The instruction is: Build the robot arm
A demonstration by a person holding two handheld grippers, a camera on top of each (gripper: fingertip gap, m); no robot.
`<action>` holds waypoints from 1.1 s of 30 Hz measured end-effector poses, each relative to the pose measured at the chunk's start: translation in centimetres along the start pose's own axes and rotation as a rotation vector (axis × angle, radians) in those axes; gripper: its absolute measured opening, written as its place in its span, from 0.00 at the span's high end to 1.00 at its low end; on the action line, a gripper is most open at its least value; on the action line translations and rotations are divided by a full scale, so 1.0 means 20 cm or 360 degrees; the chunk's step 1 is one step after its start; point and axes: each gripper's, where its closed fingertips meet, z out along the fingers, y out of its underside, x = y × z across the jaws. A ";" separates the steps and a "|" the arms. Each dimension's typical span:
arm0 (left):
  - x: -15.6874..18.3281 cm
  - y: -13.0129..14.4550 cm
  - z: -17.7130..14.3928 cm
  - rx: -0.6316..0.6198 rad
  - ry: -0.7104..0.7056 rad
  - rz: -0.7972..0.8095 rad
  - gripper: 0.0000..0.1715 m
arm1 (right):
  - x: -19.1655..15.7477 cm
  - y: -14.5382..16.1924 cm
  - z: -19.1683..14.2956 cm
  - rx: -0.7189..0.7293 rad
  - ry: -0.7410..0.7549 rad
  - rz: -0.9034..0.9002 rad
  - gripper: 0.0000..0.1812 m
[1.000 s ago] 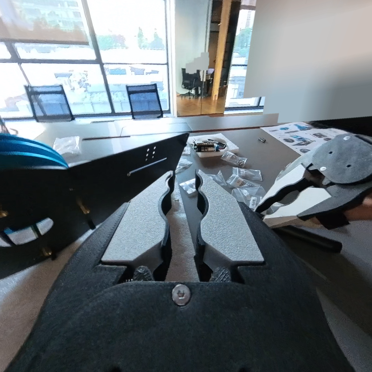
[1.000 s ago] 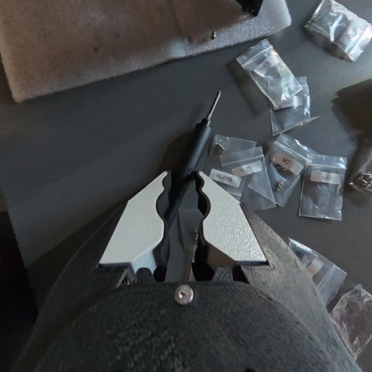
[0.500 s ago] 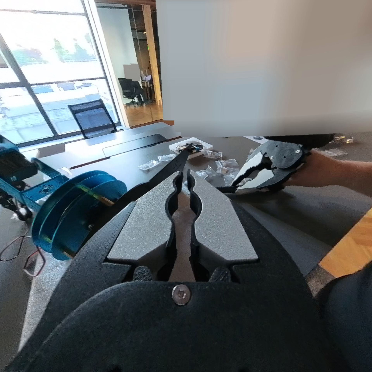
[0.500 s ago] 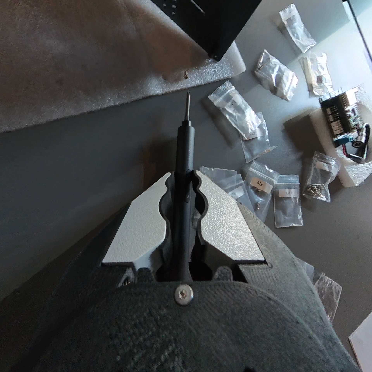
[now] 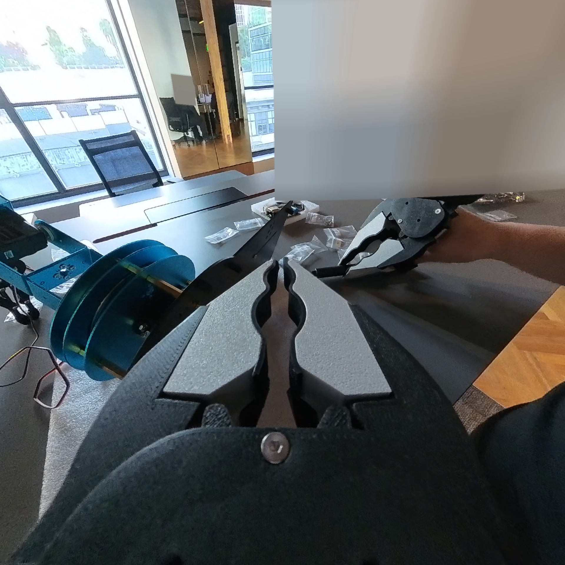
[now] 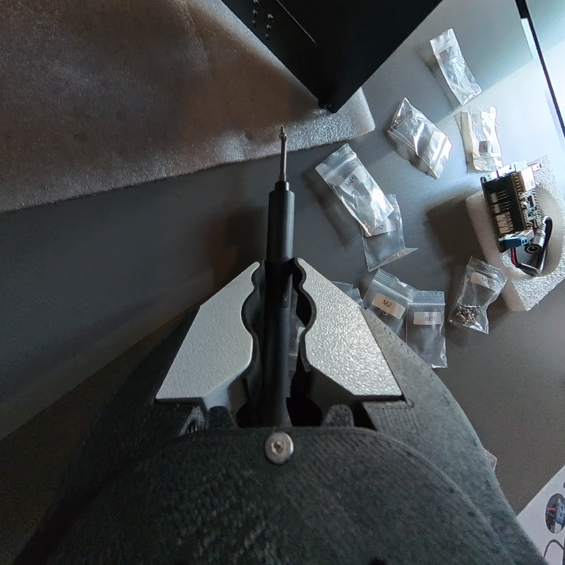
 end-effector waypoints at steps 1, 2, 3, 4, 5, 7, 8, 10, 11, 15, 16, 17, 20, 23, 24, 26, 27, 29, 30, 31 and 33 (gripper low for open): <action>0.00 0.00 0.00 -0.0004 -0.0003 0.0002 0.99 | 0.00 0.00 0.00 -0.0013 -0.0009 -0.0003 0.91; 0.00 0.00 0.00 -0.0008 -0.0001 0.0002 0.99 | 0.00 0.00 0.00 -0.0028 -0.0018 -0.0005 0.91; 0.00 0.00 0.00 -0.0010 0.0000 0.0000 1.00 | 0.00 0.00 0.00 -0.0047 -0.0029 -0.0006 0.91; 0.00 0.01 0.01 -0.0013 -0.0002 -0.0003 1.00 | 0.00 0.01 0.00 -0.0073 -0.0038 -0.0008 0.91; 0.00 0.01 0.01 -0.0016 -0.0002 -0.0006 1.00 | 0.00 0.01 0.00 -0.0103 -0.0047 -0.0019 0.91; 0.00 0.02 0.02 -0.0021 0.0005 -0.0013 1.00 | 0.01 0.01 -0.01 -0.0150 -0.0054 -0.0046 0.91; 0.01 0.02 0.02 -0.0022 0.0007 -0.0018 1.00 | 0.02 0.01 -0.01 -0.0162 -0.0054 -0.0056 0.91; 0.01 0.03 0.03 -0.0027 0.0014 -0.0028 1.00 | 0.02 0.01 -0.02 -0.0169 -0.0059 -0.0092 0.91; 0.02 0.04 0.03 -0.0032 0.0015 -0.0030 1.00 | 0.02 0.00 -0.03 -0.0167 -0.0068 -0.0115 0.91; 0.06 0.10 0.06 -0.0083 0.0070 -0.0013 1.00 | -0.03 -0.02 -0.05 -0.0083 -0.0219 -0.0064 0.91; 0.08 0.13 0.08 -0.0108 0.0105 -0.0024 1.00 | -0.04 -0.03 -0.06 -0.0031 -0.0254 -0.0021 0.91; 0.12 0.15 0.11 -0.0129 0.0150 -0.0069 1.00 | -0.05 -0.05 -0.07 0.0030 -0.0277 0.0000 0.91; 0.23 0.22 0.22 -0.0151 0.0249 -0.0329 0.91 | -0.06 -0.11 -0.15 0.0289 -0.0226 0.0012 0.91; 0.30 0.26 0.36 -0.0174 0.0261 -0.0548 0.77 | -0.08 -0.17 -0.26 0.0533 -0.0215 0.0079 0.91; 0.33 0.27 0.41 -0.0179 0.0282 -0.0627 0.75 | -0.10 -0.19 -0.30 0.0614 -0.0242 0.0076 0.91; 0.40 0.27 0.50 -0.0164 0.0390 -0.0816 0.75 | -0.12 -0.20 -0.35 0.0731 -0.0231 0.0073 0.91; 0.43 0.26 0.54 -0.0149 0.0459 -0.0916 0.78 | -0.13 -0.20 -0.37 0.0768 -0.0243 0.0050 0.91; 0.49 0.22 0.60 -0.0088 0.0598 -0.1103 0.86 | -0.14 -0.18 -0.39 0.0811 -0.0225 0.0019 0.91; 0.52 0.20 0.62 -0.0046 0.0647 -0.1176 0.87 | -0.15 -0.16 -0.38 0.0794 -0.0264 0.0008 0.92; 0.53 0.19 0.63 -0.0012 0.0681 -0.1238 0.88 | -0.16 -0.14 -0.38 0.0774 -0.0299 0.0009 0.91; 0.55 0.19 0.66 0.0031 0.0681 -0.1298 0.84 | -0.16 -0.11 -0.38 0.0800 -0.0311 0.0001 0.91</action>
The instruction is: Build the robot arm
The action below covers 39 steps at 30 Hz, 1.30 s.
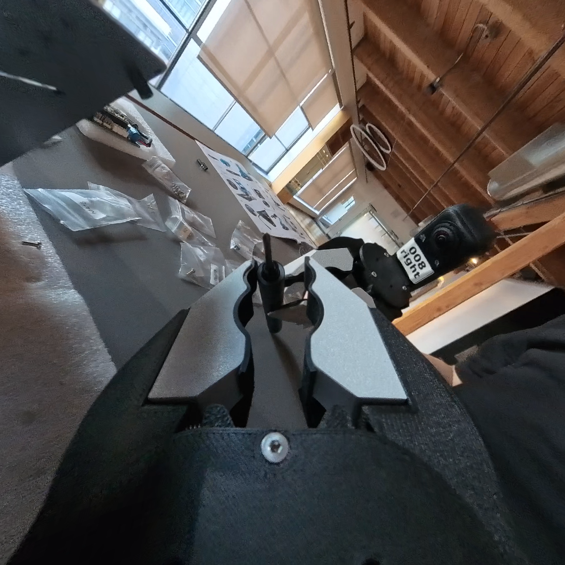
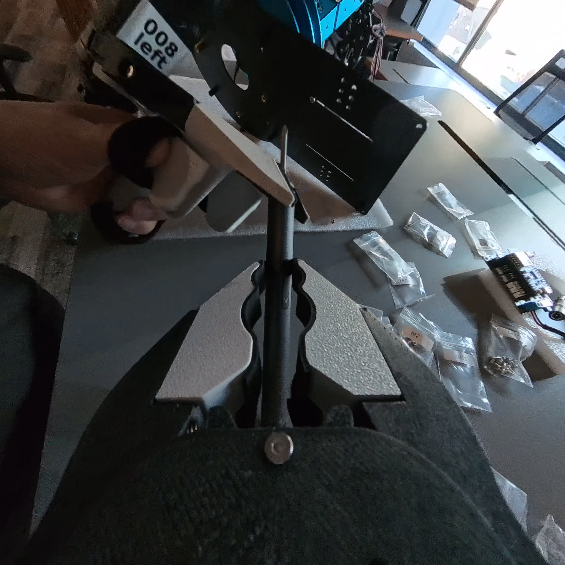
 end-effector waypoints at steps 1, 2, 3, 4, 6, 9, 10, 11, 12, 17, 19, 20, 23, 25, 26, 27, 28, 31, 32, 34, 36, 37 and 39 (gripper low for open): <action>-0.01 0.01 0.01 0.0016 -0.0016 -0.0002 0.85 | 0.00 0.01 -0.01 0.0012 -0.0027 0.0007 0.92; -0.02 0.02 0.01 0.0021 -0.0044 0.0004 0.91 | -0.01 0.01 -0.01 0.0030 -0.0062 0.0018 0.92; -0.03 0.03 0.01 0.0015 -0.0050 0.0010 0.91 | -0.01 0.02 -0.02 0.0040 -0.0095 0.0027 0.92; -0.03 0.04 0.02 0.0000 -0.0058 0.0005 0.91 | -0.01 0.03 -0.02 0.0054 -0.0131 0.0031 0.91; -0.01 0.04 0.03 -0.0019 -0.0030 0.0039 0.91 | -0.04 0.03 -0.04 0.0113 -0.0320 0.0108 0.87; 0.02 0.04 0.03 -0.0044 0.0024 0.0125 0.91 | -0.09 0.07 -0.08 0.0098 -0.0819 0.0447 0.77; 0.04 0.04 0.03 -0.0050 0.0050 0.0161 0.91 | -0.10 0.07 -0.09 0.0096 -0.0962 0.0547 0.77; 0.05 0.04 0.03 -0.0068 0.0065 0.0197 0.91 | -0.10 0.06 -0.11 0.0100 -0.1112 0.0621 0.76; 0.06 0.05 0.03 -0.0093 0.0092 0.0238 0.91 | -0.10 0.05 -0.13 0.0100 -0.1233 0.0684 0.76; 0.11 0.04 0.03 -0.0168 0.0159 0.0417 0.91 | -0.13 0.02 -0.16 -0.0028 -0.1689 0.0860 0.79; 0.13 0.03 0.03 -0.0159 0.0191 0.0420 0.91 | -0.16 0.03 -0.15 -0.0065 -0.1807 0.0897 0.82; 0.13 0.03 0.02 -0.0152 0.0202 0.0407 0.91 | -0.18 0.03 -0.14 -0.0079 -0.1865 0.0925 0.86; 0.11 0.00 0.02 -0.0101 0.0241 0.0269 0.91 | -0.22 0.01 -0.13 -0.0152 -0.1962 0.1029 0.91; 0.08 -0.04 0.01 -0.0036 0.0236 0.0139 0.91 | -0.21 -0.02 -0.11 -0.0179 -0.1910 0.1087 0.91; 0.07 -0.06 0.00 -0.0004 0.0226 0.0072 0.91 | -0.20 -0.04 -0.11 -0.0187 -0.1901 0.1131 0.91; 0.06 -0.08 -0.01 0.0025 0.0226 0.0026 0.90 | -0.19 -0.06 -0.13 -0.0208 -0.1901 0.1201 0.91; 0.04 -0.09 -0.01 0.0050 0.0201 -0.0001 0.85 | -0.18 -0.07 -0.13 -0.0228 -0.1890 0.1276 0.91; -0.05 -0.08 -0.04 0.0035 0.0025 -0.0035 0.74 | -0.14 -0.03 -0.14 -0.0334 -0.1811 0.1479 0.91; -0.09 -0.06 -0.06 0.0007 -0.0054 -0.0053 0.72 | -0.13 0.00 -0.14 -0.0377 -0.1768 0.1503 0.91; -0.12 -0.02 -0.11 -0.0018 -0.0139 -0.0082 0.72 | -0.10 0.07 -0.14 -0.0469 -0.1668 0.1527 0.91; -0.11 -0.02 -0.16 0.0003 -0.0140 -0.0111 0.73 | -0.06 0.10 -0.12 -0.0510 -0.1603 0.1604 0.91; -0.09 -0.03 -0.19 0.0019 -0.0120 -0.0126 0.74 | -0.03 0.11 -0.10 -0.0535 -0.1563 0.1671 0.91; -0.06 -0.06 -0.23 0.0051 -0.0097 -0.0153 0.76 | 0.01 0.15 -0.06 -0.0599 -0.1470 0.1701 0.91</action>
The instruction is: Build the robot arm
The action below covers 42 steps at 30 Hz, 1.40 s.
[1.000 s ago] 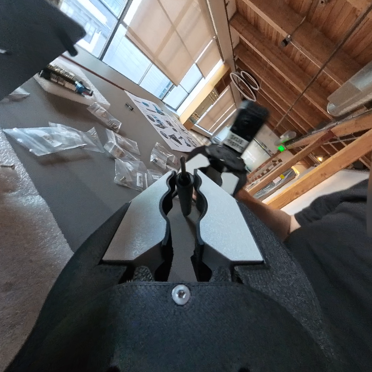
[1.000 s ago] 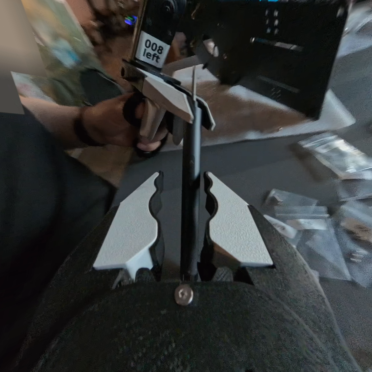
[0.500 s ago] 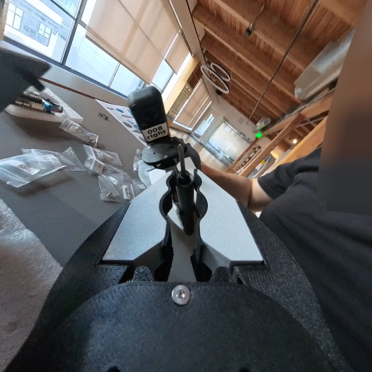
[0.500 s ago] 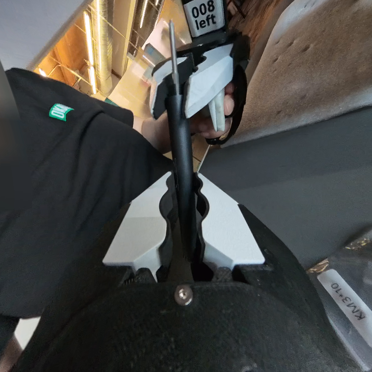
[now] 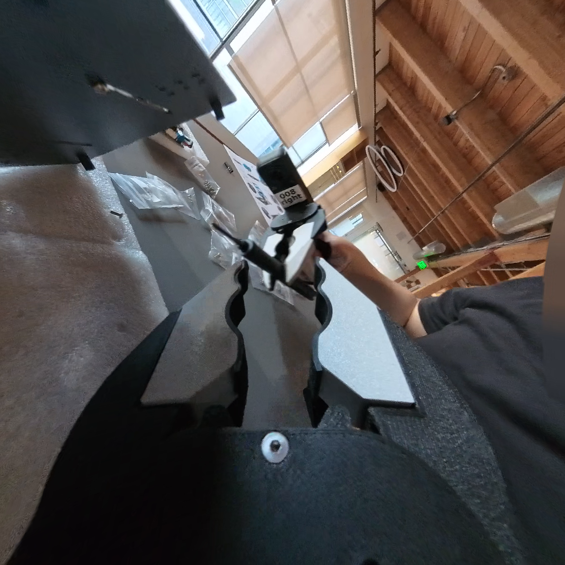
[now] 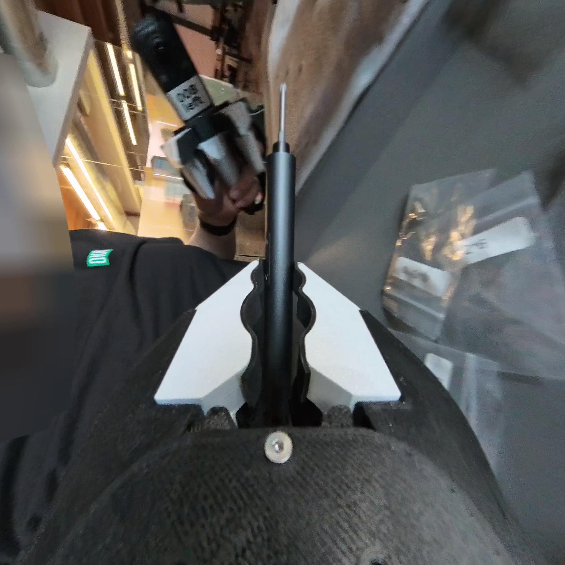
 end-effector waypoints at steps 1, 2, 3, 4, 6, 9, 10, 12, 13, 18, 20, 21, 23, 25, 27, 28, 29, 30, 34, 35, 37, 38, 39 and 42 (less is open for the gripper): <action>0.02 -0.02 -0.02 0.0015 0.0017 0.0001 0.76 | 0.03 -0.02 -0.01 -0.0005 0.0042 0.0009 0.91; 0.04 -0.04 -0.03 0.0025 0.0031 0.0013 0.77 | 0.05 -0.03 -0.01 -0.0012 0.0066 0.0024 0.91; 0.06 -0.05 -0.04 0.0029 0.0040 0.0029 0.78 | 0.06 -0.05 -0.01 -0.0010 0.0077 0.0049 0.91; 0.07 -0.06 -0.05 0.0027 0.0048 0.0045 0.79 | 0.08 -0.07 0.00 0.0004 0.0080 0.0079 0.91; 0.08 -0.07 -0.06 0.0012 0.0057 0.0073 0.79 | 0.11 -0.10 0.00 0.0018 0.0094 0.0142 0.91; 0.08 -0.05 -0.08 -0.0003 0.0066 0.0042 0.80 | 0.15 -0.14 0.00 0.0063 0.0120 0.0200 0.91; 0.08 -0.05 -0.08 0.0004 0.0080 0.0025 0.80 | 0.15 -0.14 0.00 0.0070 0.0108 0.0213 0.91; 0.08 -0.06 -0.10 0.0015 0.0092 0.0003 0.80 | 0.16 -0.17 0.00 0.0120 0.0107 0.0244 0.91; 0.08 -0.06 -0.10 0.0017 0.0096 0.0001 0.80 | 0.17 -0.18 -0.01 0.0145 0.0109 0.0259 0.91; 0.08 -0.05 -0.11 -0.0010 0.0124 -0.0006 0.81 | 0.20 -0.23 -0.04 0.0228 0.0135 0.0277 0.91; 0.08 -0.05 -0.10 -0.0023 0.0135 -0.0007 0.81 | 0.19 -0.23 -0.04 0.0233 0.0143 0.0269 0.91; 0.09 -0.05 -0.10 -0.0029 0.0141 -0.0006 0.81 | 0.20 -0.24 -0.04 0.0234 0.0152 0.0269 0.91; 0.09 -0.05 -0.09 -0.0032 0.0153 -0.0008 0.81 | 0.21 -0.24 -0.05 0.0246 0.0171 0.0272 0.91; 0.09 -0.05 -0.09 -0.0031 0.0164 -0.0015 0.81 | 0.22 -0.25 -0.05 0.0265 0.0161 0.0290 0.91; 0.09 -0.05 -0.09 -0.0034 0.0173 -0.0019 0.81 | 0.21 -0.25 -0.05 0.0274 0.0139 0.0296 0.91; 0.09 -0.05 -0.09 -0.0035 0.0173 -0.0019 0.81 | 0.21 -0.25 -0.05 0.0269 0.0146 0.0289 0.91; 0.09 -0.05 -0.09 -0.0036 0.0174 -0.0018 0.81 | 0.22 -0.25 -0.05 0.0267 0.0159 0.0280 0.91; 0.10 -0.05 -0.09 -0.0037 0.0175 -0.0017 0.81 | 0.22 -0.25 -0.05 0.0267 0.0167 0.0275 0.91; 0.10 -0.06 -0.09 -0.0028 0.0183 -0.0017 0.81 | 0.22 -0.26 -0.06 0.0276 0.0167 0.0276 0.91; 0.10 -0.06 -0.09 -0.0026 0.0184 -0.0017 0.82 | 0.22 -0.26 -0.06 0.0278 0.0166 0.0280 0.91; 0.10 -0.06 -0.08 -0.0029 0.0185 -0.0017 0.82 | 0.22 -0.26 -0.06 0.0270 0.0160 0.0279 0.91; 0.10 -0.05 -0.08 -0.0031 0.0186 -0.0018 0.82 | 0.22 -0.25 -0.06 0.0265 0.0160 0.0276 0.91; 0.10 -0.05 -0.08 -0.0034 0.0187 -0.0019 0.82 | 0.22 -0.25 -0.06 0.0260 0.0163 0.0273 0.91; 0.10 -0.05 -0.08 -0.0037 0.0185 -0.0024 0.82 | 0.22 -0.25 -0.06 0.0261 0.0164 0.0273 0.91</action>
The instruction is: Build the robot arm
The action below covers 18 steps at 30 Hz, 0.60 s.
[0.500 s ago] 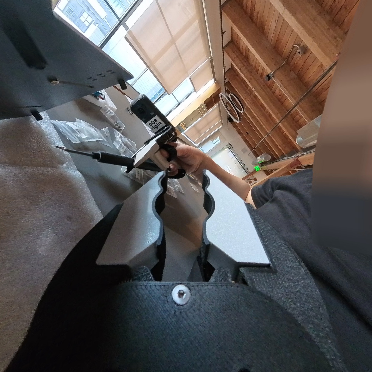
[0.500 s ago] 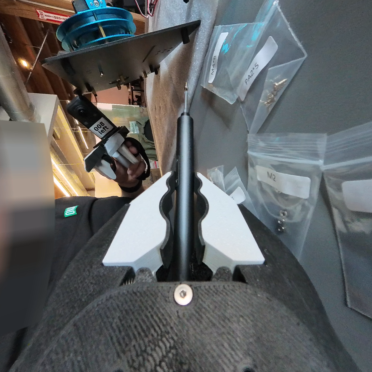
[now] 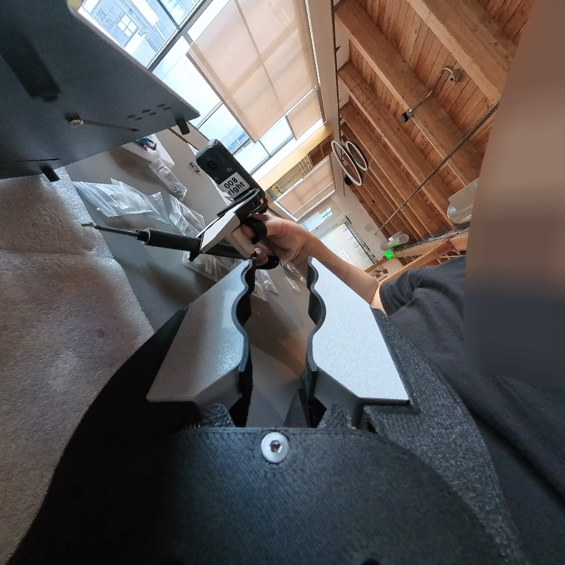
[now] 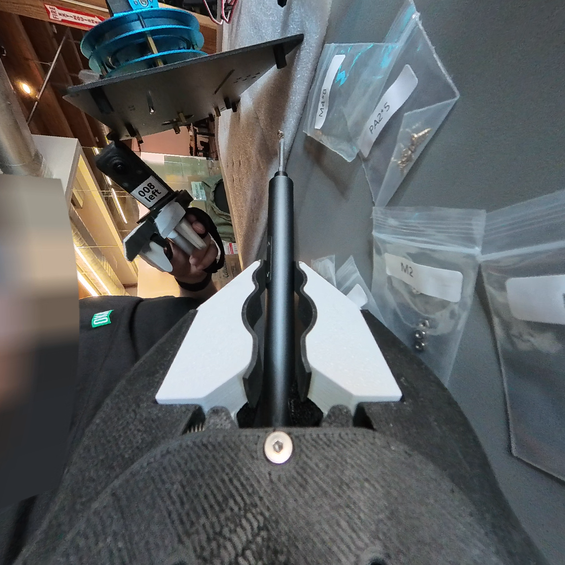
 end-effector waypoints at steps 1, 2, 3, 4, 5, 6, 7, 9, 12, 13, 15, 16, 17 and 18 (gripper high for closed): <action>0.00 0.00 0.00 0.0002 0.0003 -0.0005 0.82 | 0.00 0.00 0.00 -0.0006 -0.0002 0.0000 0.91; 0.00 0.00 0.00 0.0005 0.0006 -0.0009 0.82 | 0.00 0.00 -0.01 -0.0010 0.0002 0.0001 0.91; 0.00 0.00 0.00 0.0008 0.0007 -0.0012 0.82 | 0.00 0.00 -0.01 -0.0011 0.0007 0.0000 0.91; 0.00 0.00 0.00 0.0008 0.0008 -0.0012 0.82 | 0.01 0.01 -0.01 -0.0017 0.0011 0.0002 0.91; 0.01 0.00 0.00 0.0003 0.0009 -0.0010 0.82 | 0.00 0.02 -0.01 -0.0031 0.0013 0.0001 0.91; 0.01 0.01 0.00 -0.0002 0.0007 -0.0006 0.82 | 0.00 0.02 -0.01 -0.0041 0.0015 -0.0006 0.91; 0.01 0.01 0.00 -0.0007 0.0005 -0.0002 0.82 | 0.00 0.03 0.00 -0.0053 0.0022 -0.0012 0.91; 0.01 0.01 0.01 -0.0018 0.0002 0.0007 0.82 | 0.00 0.06 0.00 -0.0095 0.0047 -0.0038 0.91; 0.01 0.02 0.01 -0.0027 -0.0003 0.0017 0.82 | 0.03 0.08 0.01 -0.0138 0.0145 -0.0127 0.91; 0.00 0.02 0.01 -0.0024 -0.0002 0.0014 0.82 | 0.03 0.09 0.00 -0.0157 0.0172 -0.0158 0.91; 0.00 0.02 0.01 -0.0017 0.0002 0.0004 0.82 | 0.02 0.09 0.01 -0.0162 0.0185 -0.0179 0.91; 0.00 0.02 0.01 -0.0017 0.0002 0.0001 0.82 | 0.01 0.09 0.01 -0.0161 0.0173 -0.0167 0.91; 0.00 0.02 0.01 -0.0017 0.0002 0.0000 0.82 | 0.01 0.09 0.01 -0.0164 0.0163 -0.0151 0.91; 0.00 0.02 0.01 -0.0016 0.0003 -0.0001 0.82 | 0.01 0.09 0.01 -0.0156 0.0163 -0.0142 0.91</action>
